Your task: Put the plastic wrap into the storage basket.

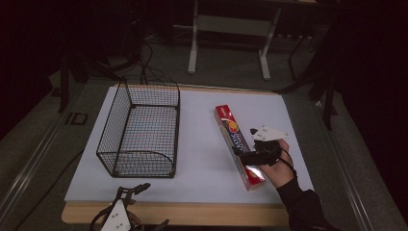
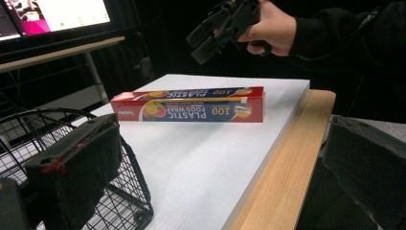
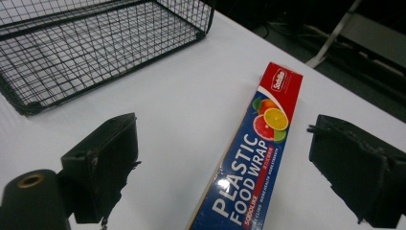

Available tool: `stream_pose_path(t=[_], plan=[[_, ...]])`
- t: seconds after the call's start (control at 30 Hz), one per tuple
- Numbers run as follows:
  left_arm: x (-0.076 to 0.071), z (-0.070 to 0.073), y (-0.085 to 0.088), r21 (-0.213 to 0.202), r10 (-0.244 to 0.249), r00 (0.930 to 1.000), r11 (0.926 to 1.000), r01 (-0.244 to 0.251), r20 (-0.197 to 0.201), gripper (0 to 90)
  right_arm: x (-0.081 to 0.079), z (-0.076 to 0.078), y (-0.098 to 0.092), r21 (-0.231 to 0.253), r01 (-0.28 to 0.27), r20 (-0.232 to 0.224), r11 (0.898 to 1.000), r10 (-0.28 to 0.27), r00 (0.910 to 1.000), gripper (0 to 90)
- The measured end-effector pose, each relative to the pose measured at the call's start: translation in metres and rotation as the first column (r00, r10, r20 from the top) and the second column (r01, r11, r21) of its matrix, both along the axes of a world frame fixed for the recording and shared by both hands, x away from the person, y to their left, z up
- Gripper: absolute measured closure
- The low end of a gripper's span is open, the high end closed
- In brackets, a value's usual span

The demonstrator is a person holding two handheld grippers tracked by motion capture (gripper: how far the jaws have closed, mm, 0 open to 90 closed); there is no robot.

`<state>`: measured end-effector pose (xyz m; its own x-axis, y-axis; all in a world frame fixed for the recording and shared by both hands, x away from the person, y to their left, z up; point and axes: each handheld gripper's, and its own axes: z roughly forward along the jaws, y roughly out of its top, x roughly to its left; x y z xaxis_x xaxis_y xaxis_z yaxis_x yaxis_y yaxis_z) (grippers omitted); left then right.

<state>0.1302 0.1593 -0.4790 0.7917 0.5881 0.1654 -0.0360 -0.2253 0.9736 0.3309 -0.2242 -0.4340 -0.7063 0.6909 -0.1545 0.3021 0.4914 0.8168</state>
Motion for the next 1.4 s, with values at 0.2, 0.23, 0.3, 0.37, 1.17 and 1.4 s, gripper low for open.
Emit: stream_pose_path(t=[0.2,0.23,0.3,0.37,1.17,1.4], plan=[[0.0,0.0,0.0,0.006,-0.003,1.0,1.0,0.003,-0.004,0.3,0.013,-0.004,0.004,-0.018,0.031,-0.032,0.999,-0.032,0.999,9.5],[0.0,0.0,-0.001,0.008,-0.002,1.0,1.0,0.002,-0.004,0.3,0.015,-0.004,0.004,-0.021,0.035,-0.035,0.999,-0.036,0.9987,9.5],[0.0,0.0,-0.001,0.007,-0.005,1.0,1.0,0.005,-0.004,0.3,0.018,-0.006,0.005,-0.025,0.045,-0.038,0.999,-0.046,0.9982,9.5],[0.0,0.0,-0.001,0.006,-0.005,1.0,1.0,0.005,-0.004,0.3,0.022,-0.008,0.006,-0.034,0.051,-0.049,0.998,-0.053,0.9974,9.5],[0.0,-0.001,-0.002,0.019,-0.011,0.9998,0.9998,0.011,-0.014,0.3,0.072,-0.046,0.01,-0.114,0.197,-0.278,0.974,-0.221,0.9348,9.7],[0.0,-0.001,-0.003,0.034,-0.006,0.9999,0.9994,0.006,-0.011,0.3,0.079,-0.057,0.017,-0.162,0.234,-0.339,0.959,-0.277,0.8989,12.6]])
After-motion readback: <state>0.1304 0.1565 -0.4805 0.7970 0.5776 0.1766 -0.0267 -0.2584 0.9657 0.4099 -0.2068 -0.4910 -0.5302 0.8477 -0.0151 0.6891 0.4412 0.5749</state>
